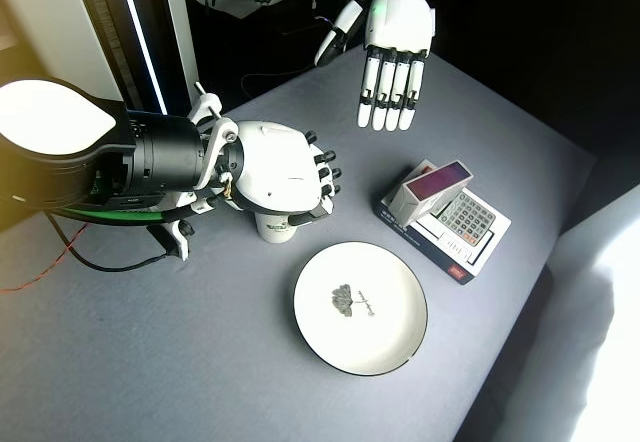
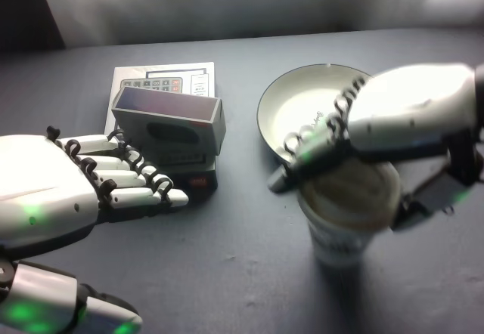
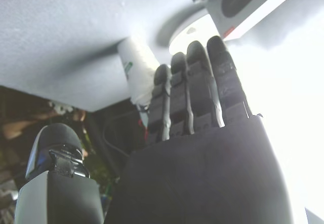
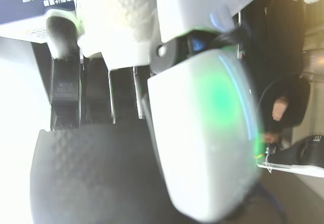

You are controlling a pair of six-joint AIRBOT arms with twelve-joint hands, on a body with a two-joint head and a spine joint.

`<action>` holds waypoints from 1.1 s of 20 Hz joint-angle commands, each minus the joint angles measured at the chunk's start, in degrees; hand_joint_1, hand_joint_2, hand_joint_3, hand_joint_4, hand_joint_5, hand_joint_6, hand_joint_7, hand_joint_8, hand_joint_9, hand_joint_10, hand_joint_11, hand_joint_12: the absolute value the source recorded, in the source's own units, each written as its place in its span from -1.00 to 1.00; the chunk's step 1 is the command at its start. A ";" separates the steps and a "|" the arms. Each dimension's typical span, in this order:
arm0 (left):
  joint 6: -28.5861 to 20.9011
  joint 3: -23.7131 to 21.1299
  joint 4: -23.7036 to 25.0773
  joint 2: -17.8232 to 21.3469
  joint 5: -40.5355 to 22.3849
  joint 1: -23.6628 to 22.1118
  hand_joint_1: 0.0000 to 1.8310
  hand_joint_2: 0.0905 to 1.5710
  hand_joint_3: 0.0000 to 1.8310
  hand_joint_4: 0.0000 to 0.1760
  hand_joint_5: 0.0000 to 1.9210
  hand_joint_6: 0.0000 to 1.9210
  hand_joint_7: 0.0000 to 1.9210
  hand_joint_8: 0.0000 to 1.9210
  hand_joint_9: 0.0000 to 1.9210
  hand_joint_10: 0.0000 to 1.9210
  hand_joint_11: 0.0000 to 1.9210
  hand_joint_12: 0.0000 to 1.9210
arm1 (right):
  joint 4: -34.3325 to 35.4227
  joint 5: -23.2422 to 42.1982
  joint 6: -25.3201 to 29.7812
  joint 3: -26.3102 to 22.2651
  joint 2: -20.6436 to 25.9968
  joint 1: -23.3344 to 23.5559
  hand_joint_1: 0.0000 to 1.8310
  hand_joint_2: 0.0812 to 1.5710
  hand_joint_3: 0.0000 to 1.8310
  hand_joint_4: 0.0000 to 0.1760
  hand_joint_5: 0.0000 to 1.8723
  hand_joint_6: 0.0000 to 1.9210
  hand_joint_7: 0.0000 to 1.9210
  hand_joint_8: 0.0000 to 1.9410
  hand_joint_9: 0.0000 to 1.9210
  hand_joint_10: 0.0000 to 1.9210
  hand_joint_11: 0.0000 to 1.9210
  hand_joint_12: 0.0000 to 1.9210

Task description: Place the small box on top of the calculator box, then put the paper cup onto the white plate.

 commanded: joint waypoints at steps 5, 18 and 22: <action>-0.05 -0.20 -0.85 0.12 -3.79 -1.62 -0.84 0.33 -1.00 -1.00 -0.77 -1.00 -0.72 -1.00 -0.72 -0.99 -1.00 -0.41 | 4.37 1.62 1.94 0.50 0.07 5.32 0.61 0.49 -1.00 -1.00 -0.26 0.33 -0.09 0.11 -0.23 0.36 -0.33 0.87; -0.05 -0.27 -0.44 -0.22 -3.19 -2.67 -0.89 0.36 -1.00 -1.00 -0.84 -1.00 -0.78 -1.00 -0.77 -1.00 -1.00 -0.53 | -2.77 3.38 8.65 23.19 -11.88 9.87 0.61 0.52 -1.00 -1.00 -0.30 0.38 -0.13 0.17 -0.27 0.41 -0.35 0.91; -0.05 0.09 -0.53 -0.58 -3.12 -3.29 -0.86 0.35 -1.00 -1.00 -0.84 -1.00 -0.78 -1.00 -0.78 -1.00 -1.00 -0.56 | -3.14 3.38 8.62 27.67 -14.28 8.88 0.61 0.49 -1.00 -1.00 -0.25 0.32 -0.09 0.11 -0.23 0.36 -0.33 0.87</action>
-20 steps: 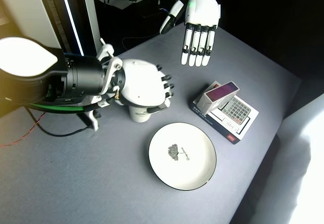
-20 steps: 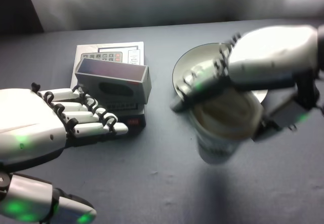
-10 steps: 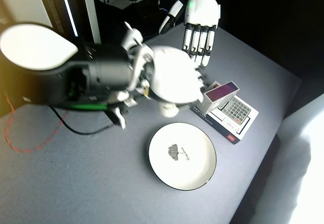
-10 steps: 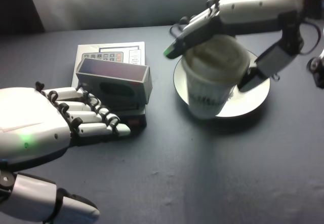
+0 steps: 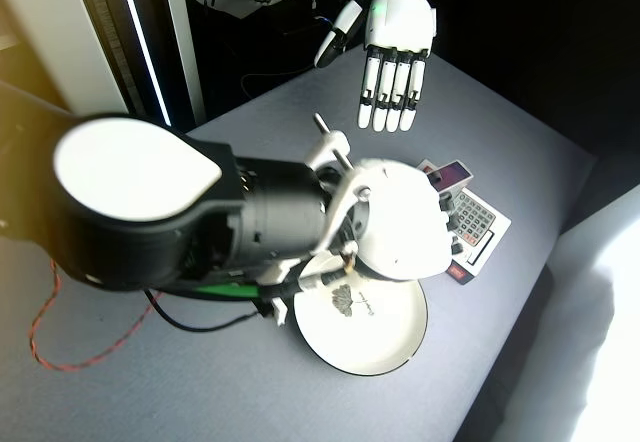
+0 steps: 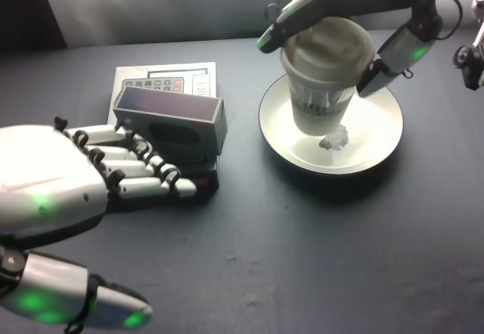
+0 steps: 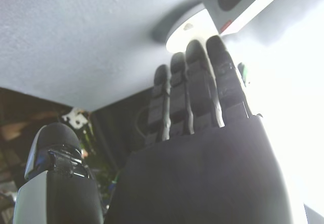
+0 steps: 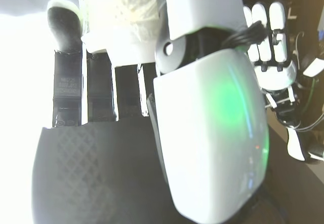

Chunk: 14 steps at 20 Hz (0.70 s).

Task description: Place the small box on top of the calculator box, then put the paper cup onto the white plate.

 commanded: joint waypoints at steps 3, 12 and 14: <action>-0.05 0.03 -1.08 0.05 -4.11 -1.36 -0.85 0.34 -1.00 -1.00 -0.78 -1.00 -0.72 -1.00 -0.73 -0.99 -1.00 -0.46 | 3.38 -0.41 0.28 1.80 -0.23 -0.05 0.61 0.50 -1.00 -1.00 -0.27 0.34 -0.11 0.14 -0.24 0.37 -0.33 0.87; -0.09 0.02 -0.35 -0.33 -3.75 -1.88 -0.85 0.34 -1.00 -1.00 -0.82 -1.00 -0.77 -1.00 -0.75 -1.00 -1.00 -0.49 | 14.08 -1.92 -6.30 3.63 -1.66 -4.10 0.75 0.51 -1.00 -1.00 -0.32 -0.44 -0.26 0.30 -0.31 0.49 -0.41 0.95; -0.64 0.01 0.59 -0.33 -3.99 -1.74 -0.87 0.35 -1.00 -1.00 -0.83 -1.00 -0.77 -1.00 -0.77 -1.00 -1.00 -0.54 | 15.75 -2.08 -7.43 3.66 -1.66 -4.72 0.54 0.44 -1.00 -1.00 -0.22 -0.73 -0.27 -0.31 -0.32 -0.12 -0.59 0.36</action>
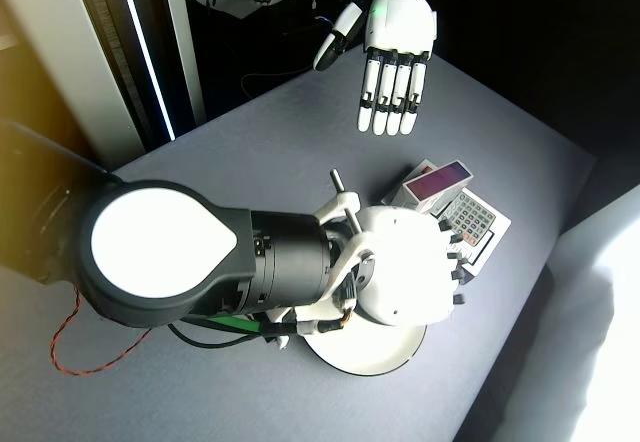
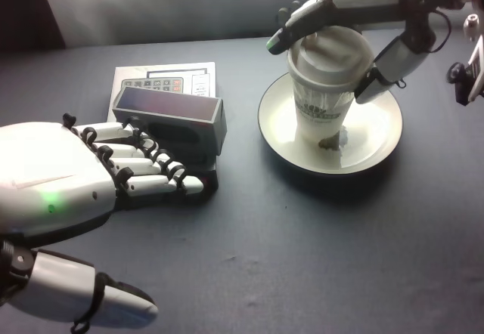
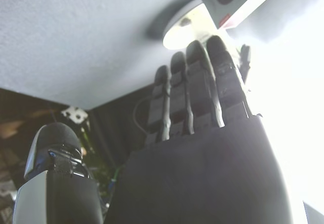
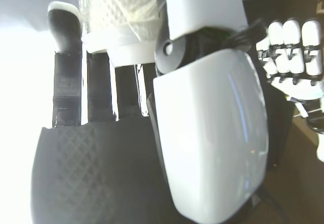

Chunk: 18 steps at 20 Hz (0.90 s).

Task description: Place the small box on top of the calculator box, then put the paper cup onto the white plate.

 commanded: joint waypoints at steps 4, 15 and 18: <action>-0.29 0.11 -0.64 0.36 -5.12 -0.44 -0.83 0.35 -1.00 -1.00 -0.82 -1.00 -0.78 -1.00 -0.77 -1.00 -1.00 -0.54 | 4.63 1.13 -1.41 0.38 0.61 -0.57 0.50 0.35 -1.00 -1.00 -0.23 -0.96 -0.16 -0.97 -0.25 -0.78 -0.74 0.33; -0.30 0.52 -0.67 0.35 -5.11 -0.44 -0.82 0.35 -1.00 -1.00 -0.80 -1.00 -0.76 -1.00 -0.77 -0.99 -1.00 -0.52 | 5.31 1.62 -2.57 0.79 0.32 -2.25 0.45 0.35 -1.00 -1.00 -0.39 -1.00 -0.32 -1.00 -0.39 -0.94 -0.98 0.40; -0.30 0.52 -0.80 0.36 -5.11 -0.44 -0.86 0.37 -1.00 -1.00 -0.83 -1.00 -0.78 -1.00 -0.78 -1.00 -1.00 -0.55 | 5.31 1.63 -2.59 0.80 0.32 -2.66 0.37 0.37 -0.99 -1.00 -0.48 -1.00 -0.41 -1.00 -0.47 -0.98 -1.00 0.32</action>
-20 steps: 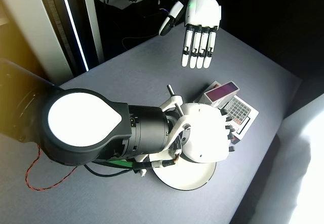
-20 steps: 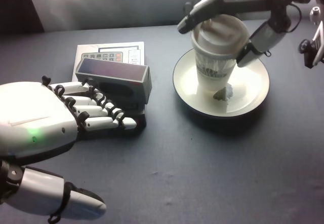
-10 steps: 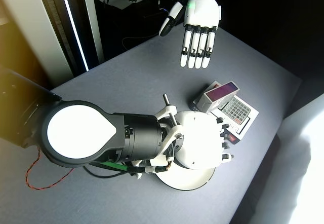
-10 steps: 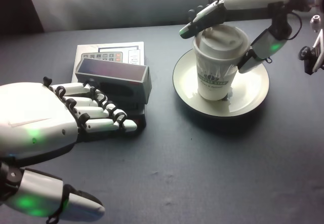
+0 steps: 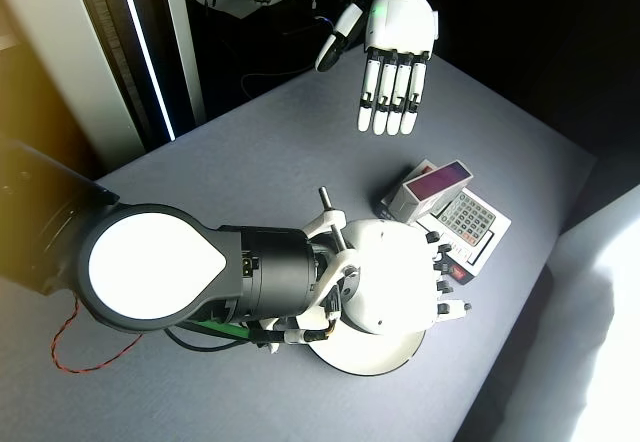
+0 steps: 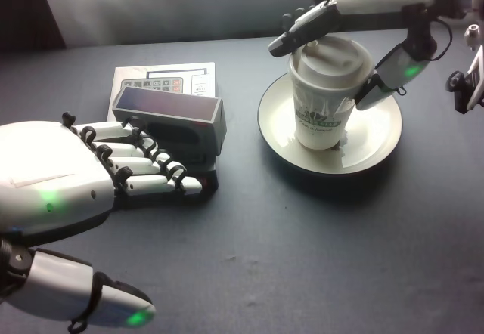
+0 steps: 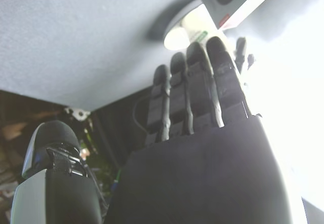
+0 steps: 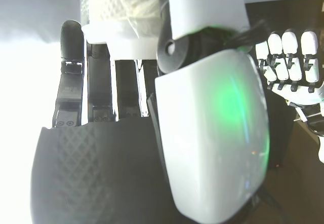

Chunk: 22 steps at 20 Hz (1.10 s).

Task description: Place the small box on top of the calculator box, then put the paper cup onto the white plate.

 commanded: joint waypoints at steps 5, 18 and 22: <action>-0.08 0.15 -1.27 0.36 -4.78 -0.43 -0.82 0.36 -1.00 -1.00 -0.82 -1.00 -0.78 -1.00 -0.78 -1.00 -1.00 -0.59 | 1.05 1.14 0.17 0.10 0.49 -0.44 0.27 0.28 -1.00 -1.00 -0.65 -1.00 -0.55 -1.00 -0.60 -1.00 -1.00 0.08; -0.08 0.23 -1.45 0.37 -4.79 -0.49 -0.85 0.36 -1.00 -1.00 -0.85 -1.00 -0.80 -1.00 -0.80 -1.00 -1.00 -0.60 | 1.07 1.14 0.25 -0.11 0.52 -1.15 -0.16 0.03 -1.00 -1.00 -1.00 -1.00 -0.98 -1.00 -0.92 -1.00 -1.00 -0.71; -0.08 0.22 -1.45 0.37 -4.80 -0.52 -0.86 0.37 -1.00 -1.00 -0.84 -1.00 -0.79 -1.00 -0.79 -1.00 -1.00 -0.62 | 1.06 1.21 0.25 -0.10 0.53 -1.15 -0.17 0.01 -1.00 -1.00 -1.00 -1.00 -1.00 -1.00 -1.00 -1.00 -1.00 -1.00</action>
